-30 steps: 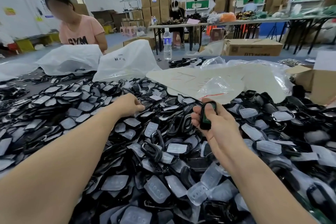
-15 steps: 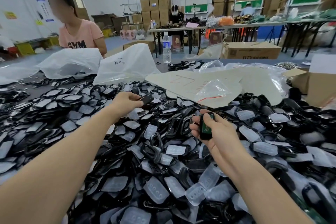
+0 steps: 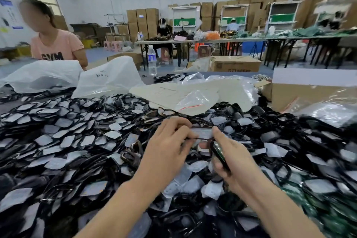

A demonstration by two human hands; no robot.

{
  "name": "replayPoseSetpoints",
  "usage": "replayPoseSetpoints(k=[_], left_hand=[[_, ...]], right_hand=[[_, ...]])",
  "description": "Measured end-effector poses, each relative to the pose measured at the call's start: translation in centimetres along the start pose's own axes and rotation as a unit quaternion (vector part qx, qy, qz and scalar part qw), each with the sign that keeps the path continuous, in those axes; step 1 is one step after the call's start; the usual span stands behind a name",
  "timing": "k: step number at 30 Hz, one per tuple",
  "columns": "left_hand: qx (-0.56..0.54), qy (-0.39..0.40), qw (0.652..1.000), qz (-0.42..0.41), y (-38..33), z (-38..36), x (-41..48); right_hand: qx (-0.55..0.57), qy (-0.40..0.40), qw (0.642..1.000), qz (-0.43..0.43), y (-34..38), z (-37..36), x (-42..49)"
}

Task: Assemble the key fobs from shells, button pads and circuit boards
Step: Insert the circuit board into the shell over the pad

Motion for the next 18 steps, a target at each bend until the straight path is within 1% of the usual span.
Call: replayPoseSetpoints(k=[4,6,7,8,9,10,11,12,13,14,16,18], left_hand=[[0.033,-0.030,0.997,-0.069,-3.1,-2.0,-1.1],[0.045,-0.026,0.995,-0.085,-4.6,-2.8,-1.3],[0.033,-0.011,0.996,-0.079,-5.3,-3.1,-1.4],[-0.005,0.009,0.999,-0.050,-6.0,-3.3,-1.5],[-0.071,0.026,0.997,0.007,-6.7,-3.3,-1.6],[-0.153,0.036,0.984,0.086,-7.4,-3.2,-1.6],[-0.235,0.048,0.956,0.169,-8.0,-3.3,-1.5],[-0.304,0.066,0.919,0.241,-8.4,-3.6,-1.3],[-0.350,0.089,0.886,0.292,-8.8,-3.9,-1.2],[-0.373,0.115,0.865,0.314,-9.0,-4.3,-1.0],[-0.374,0.146,0.861,0.312,-9.4,-5.0,-0.8],[-0.380,0.138,0.856,0.321,-9.6,-5.7,-0.8]], right_hand=[[-0.058,-0.032,0.997,0.046,-0.1,3.7,-2.6],[-0.081,-0.044,0.993,0.073,-0.4,5.2,-3.5],[-0.085,-0.049,0.992,0.084,-0.5,5.9,-3.8],[-0.083,-0.053,0.991,0.091,-0.6,6.5,-4.1],[-0.076,-0.055,0.991,0.096,-0.7,7.1,-4.3],[-0.071,-0.058,0.991,0.097,-0.7,7.7,-4.4],[-0.072,-0.059,0.991,0.095,-0.8,8.2,-4.4],[-0.076,-0.060,0.991,0.094,-0.9,8.6,-4.5],[-0.085,-0.060,0.990,0.095,-1.0,8.9,-4.5],[-0.094,-0.059,0.989,0.098,-1.1,9.3,-4.7],[-0.107,-0.054,0.987,0.105,-1.4,9.8,-4.8],[-0.113,-0.053,0.986,0.112,-1.7,10.2,-4.9]])
Point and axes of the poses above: each hand's wrist, its own x-axis towards the middle knuckle, its own z-axis out of the back of the hand, y = z × x, the point moved 1 cm from there along x, towards the middle knuckle
